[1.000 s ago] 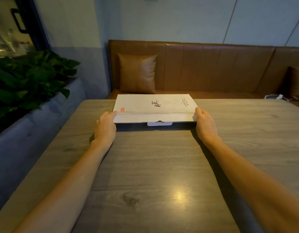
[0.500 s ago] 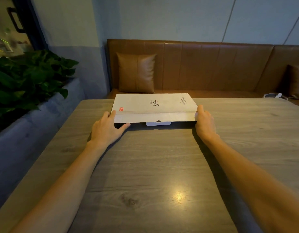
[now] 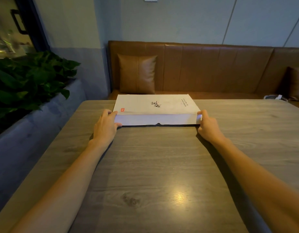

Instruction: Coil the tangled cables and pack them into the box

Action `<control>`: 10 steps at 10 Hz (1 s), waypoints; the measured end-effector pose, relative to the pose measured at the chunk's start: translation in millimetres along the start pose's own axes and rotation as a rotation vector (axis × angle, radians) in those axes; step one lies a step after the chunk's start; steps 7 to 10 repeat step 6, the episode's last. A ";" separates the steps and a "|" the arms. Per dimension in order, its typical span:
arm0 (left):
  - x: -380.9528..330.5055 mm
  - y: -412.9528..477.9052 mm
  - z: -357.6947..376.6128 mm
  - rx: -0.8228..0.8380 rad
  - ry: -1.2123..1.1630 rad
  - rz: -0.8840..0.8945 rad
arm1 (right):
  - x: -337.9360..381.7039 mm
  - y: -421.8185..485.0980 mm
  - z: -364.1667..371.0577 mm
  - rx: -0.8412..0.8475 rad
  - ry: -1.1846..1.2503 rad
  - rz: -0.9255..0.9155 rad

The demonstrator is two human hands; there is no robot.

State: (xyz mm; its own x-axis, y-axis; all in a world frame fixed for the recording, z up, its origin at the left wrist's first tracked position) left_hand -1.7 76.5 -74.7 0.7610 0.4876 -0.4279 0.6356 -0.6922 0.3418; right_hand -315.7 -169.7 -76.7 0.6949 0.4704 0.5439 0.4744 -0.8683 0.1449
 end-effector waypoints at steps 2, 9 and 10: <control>-0.1 5.5 -2.3 -0.059 -0.046 -0.058 | -3.1 4.3 -4.8 -0.102 0.044 -0.023; -4.5 19.4 -14.0 0.010 0.059 -0.056 | 13.2 9.8 -6.0 -0.324 0.024 -0.014; -4.5 19.4 -14.0 0.010 0.059 -0.056 | 13.2 9.8 -6.0 -0.324 0.024 -0.014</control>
Point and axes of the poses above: each hand's wrist, its own y-axis towards the middle knuckle, its own z-axis out of the palm, x = y × z, the point moved 6 cm from there along y, towards the middle knuckle, and after that the axes turned 2 degrees about z, right-handed, at the moved point
